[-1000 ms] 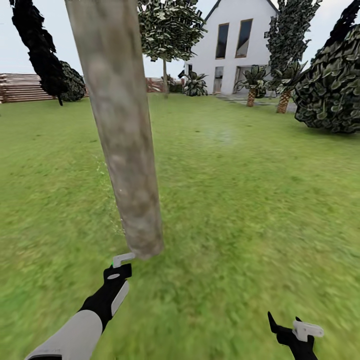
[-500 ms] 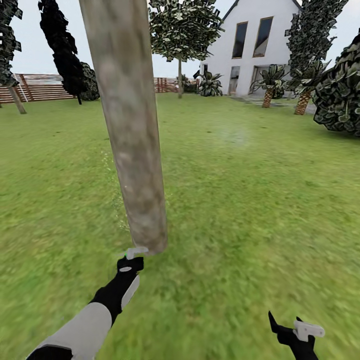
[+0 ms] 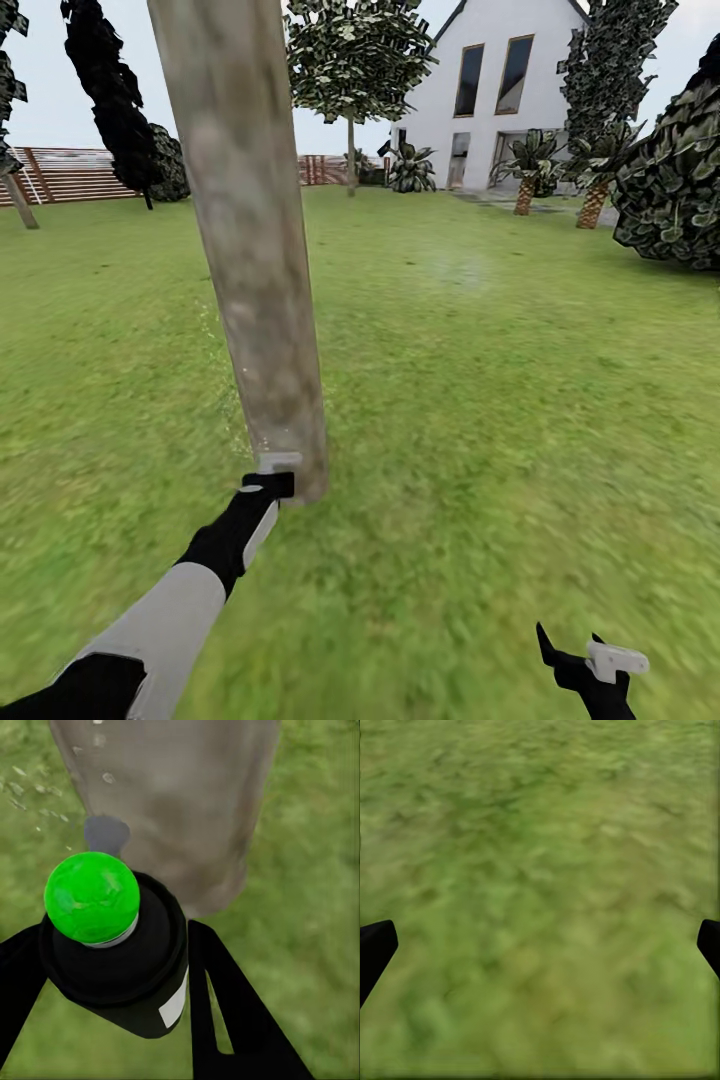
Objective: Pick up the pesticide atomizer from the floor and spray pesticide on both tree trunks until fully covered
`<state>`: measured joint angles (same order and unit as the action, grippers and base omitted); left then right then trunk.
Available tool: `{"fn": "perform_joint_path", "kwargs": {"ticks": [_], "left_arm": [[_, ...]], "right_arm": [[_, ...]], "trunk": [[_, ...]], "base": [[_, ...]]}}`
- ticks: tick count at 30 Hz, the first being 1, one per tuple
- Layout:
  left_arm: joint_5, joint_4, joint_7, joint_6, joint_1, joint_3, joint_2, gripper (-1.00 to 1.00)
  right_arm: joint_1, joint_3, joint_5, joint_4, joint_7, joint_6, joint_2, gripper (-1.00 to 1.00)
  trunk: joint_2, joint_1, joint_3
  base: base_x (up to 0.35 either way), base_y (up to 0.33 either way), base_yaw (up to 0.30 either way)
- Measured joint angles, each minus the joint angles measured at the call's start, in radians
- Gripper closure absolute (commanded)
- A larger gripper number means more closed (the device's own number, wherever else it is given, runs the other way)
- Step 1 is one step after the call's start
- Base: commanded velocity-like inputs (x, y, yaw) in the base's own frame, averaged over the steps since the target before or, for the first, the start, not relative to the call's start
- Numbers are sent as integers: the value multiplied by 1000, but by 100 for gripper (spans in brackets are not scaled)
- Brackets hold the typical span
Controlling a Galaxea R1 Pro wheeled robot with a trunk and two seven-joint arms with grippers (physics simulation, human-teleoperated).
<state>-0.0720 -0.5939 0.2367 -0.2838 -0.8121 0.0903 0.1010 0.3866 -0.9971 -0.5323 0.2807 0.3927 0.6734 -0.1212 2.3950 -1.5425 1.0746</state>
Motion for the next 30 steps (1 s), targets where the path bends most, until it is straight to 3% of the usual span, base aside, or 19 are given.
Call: {"fn": "perform_joint_path", "kwargs": {"ticks": [1,3,5,6,9,12,15,17,18,20,21,22,23,26,28,30], "left_arm": [[2,-4,1,-9,-1,-3,-8,100],[0,-58,0,-73,0,-9,-81,100],[-6,-113,0,-98,8,-6,-100,100],[-7,-138,1,-105,11,-5,-97,100],[-10,-162,1,-126,10,8,-24,100],[-3,-210,2,-176,10,55,1,100],[3,-251,3,-199,13,56,-15,100],[0,-259,3,-202,9,13,-70,100],[0,-261,3,-208,4,-3,-79,100],[-11,-284,2,-264,1,-1,-60,100],[0,-327,8,-306,0,26,-22,100],[-14,-369,30,-336,0,62,8,100],[-5,-400,46,-373,-1,78,14,100],[8,-467,57,-411,-1,70,-2,100],[13,-478,56,-420,-1,-7,-55,100],[-10,-494,56,-417,2,-2,-49,100]], "right_arm": [[0,0,0,0,0,0,0,-100],[0,0,0,0,0,0,0,-100],[0,0,0,0,0,0,0,-100],[0,0,0,0,0,0,0,-100],[0,0,0,0,0,0,0,-100],[0,0,0,0,0,0,0,-100],[0,0,0,0,0,0,0,-100],[0,0,0,0,0,0,0,-100],[0,0,0,0,0,0,0,-100],[0,0,0,0,0,0,0,-100],[0,0,0,0,0,0,0,-100],[0,0,0,0,0,0,0,-100],[0,0,0,0,0,0,0,-100],[0,0,0,0,0,0,0,-100],[0,0,0,0,0,0,0,-100],[0,0,0,0,0,0,0,-100]], "trunk": [[0,0,0],[0,0,0],[0,0,0],[0,0,0],[0,0,0],[0,0,0],[0,0,0],[0,0,0],[0,0,0],[0,0,0],[0,0,0],[0,0,0],[0,0,0],[0,0,0],[0,0,0],[0,0,0]], "base": [[-6,0,0],[-1,0,0],[-7,0,0],[-212,0,0],[-311,0,0],[-138,0,0],[-12,0,0],[-1,0,0],[0,0,0],[0,0,0],[0,0,0],[0,0,0],[0,0,0],[0,0,0],[0,0,0],[0,0,0]]}}
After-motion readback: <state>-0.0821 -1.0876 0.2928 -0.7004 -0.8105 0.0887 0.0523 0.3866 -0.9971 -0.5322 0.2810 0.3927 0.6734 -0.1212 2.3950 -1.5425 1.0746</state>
